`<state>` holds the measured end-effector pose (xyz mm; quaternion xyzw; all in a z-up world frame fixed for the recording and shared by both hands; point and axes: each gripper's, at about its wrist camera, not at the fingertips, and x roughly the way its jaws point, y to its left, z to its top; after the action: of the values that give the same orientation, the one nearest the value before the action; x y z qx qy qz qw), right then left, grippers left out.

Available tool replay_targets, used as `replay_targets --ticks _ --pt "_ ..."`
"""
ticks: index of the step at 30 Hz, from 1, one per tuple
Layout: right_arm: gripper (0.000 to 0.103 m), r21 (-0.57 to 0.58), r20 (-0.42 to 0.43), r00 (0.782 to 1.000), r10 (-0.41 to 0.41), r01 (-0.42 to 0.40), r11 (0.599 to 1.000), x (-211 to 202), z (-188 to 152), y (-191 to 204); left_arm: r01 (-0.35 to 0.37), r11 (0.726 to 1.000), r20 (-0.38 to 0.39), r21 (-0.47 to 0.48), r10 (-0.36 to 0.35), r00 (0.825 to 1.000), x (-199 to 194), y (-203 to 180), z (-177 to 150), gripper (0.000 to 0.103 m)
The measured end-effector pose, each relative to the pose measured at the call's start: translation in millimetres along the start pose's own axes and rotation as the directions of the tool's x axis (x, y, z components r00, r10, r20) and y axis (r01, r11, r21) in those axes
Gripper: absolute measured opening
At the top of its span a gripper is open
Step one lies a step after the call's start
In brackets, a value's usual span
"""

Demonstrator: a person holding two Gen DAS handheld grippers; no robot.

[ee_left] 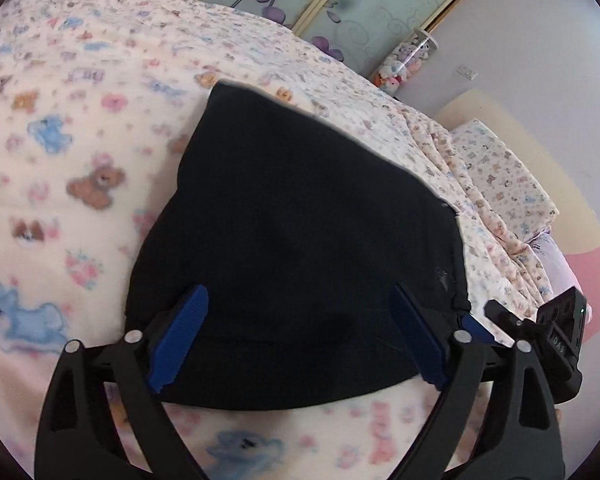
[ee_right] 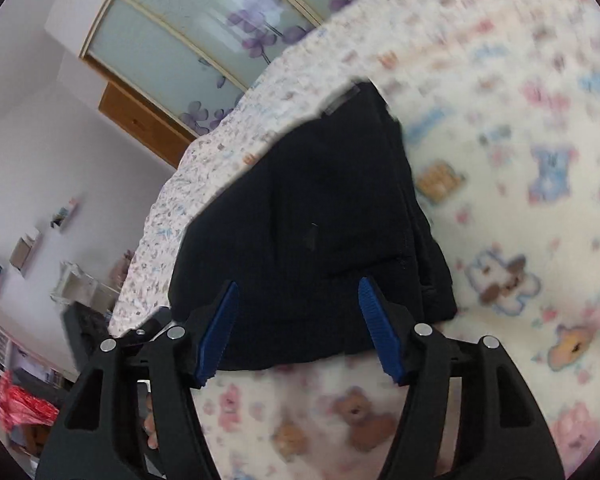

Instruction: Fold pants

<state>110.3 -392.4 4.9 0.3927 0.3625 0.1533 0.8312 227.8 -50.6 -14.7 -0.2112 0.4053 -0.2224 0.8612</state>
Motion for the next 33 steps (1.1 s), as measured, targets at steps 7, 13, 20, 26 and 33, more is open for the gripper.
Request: replay_targets --ticks 7,13,20,26,33 --pt "0.068 0.004 0.057 0.998 0.003 -0.003 1.000 -32.8 1.4 24.6 -0.076 0.989 0.082 0.125 0.066 0.994 -34.2 -27.3 -13.3 0.094" --pt "0.100 -0.258 0.155 0.968 -0.196 0.231 0.938 -71.1 -45.2 86.1 -0.231 0.948 0.190 0.220 0.191 0.963 -97.1 -40.2 -64.4 0.101" --pt "0.102 -0.425 0.338 0.860 -0.382 0.502 0.753 -93.6 -131.4 110.0 -0.301 0.929 0.225 0.213 0.254 0.941 -124.1 -29.5 -121.0 0.101" --pt "0.102 -0.413 0.444 0.819 -0.363 0.547 0.728 -96.2 -157.6 110.8 -0.294 0.926 0.253 0.235 0.234 0.939 -130.1 -31.3 -124.6 0.101" --pt "0.102 -0.439 0.475 0.799 -0.368 0.578 0.688 -86.7 -166.7 115.7 -0.287 0.910 0.261 0.300 0.212 0.942 -131.8 -45.6 -131.8 0.101"
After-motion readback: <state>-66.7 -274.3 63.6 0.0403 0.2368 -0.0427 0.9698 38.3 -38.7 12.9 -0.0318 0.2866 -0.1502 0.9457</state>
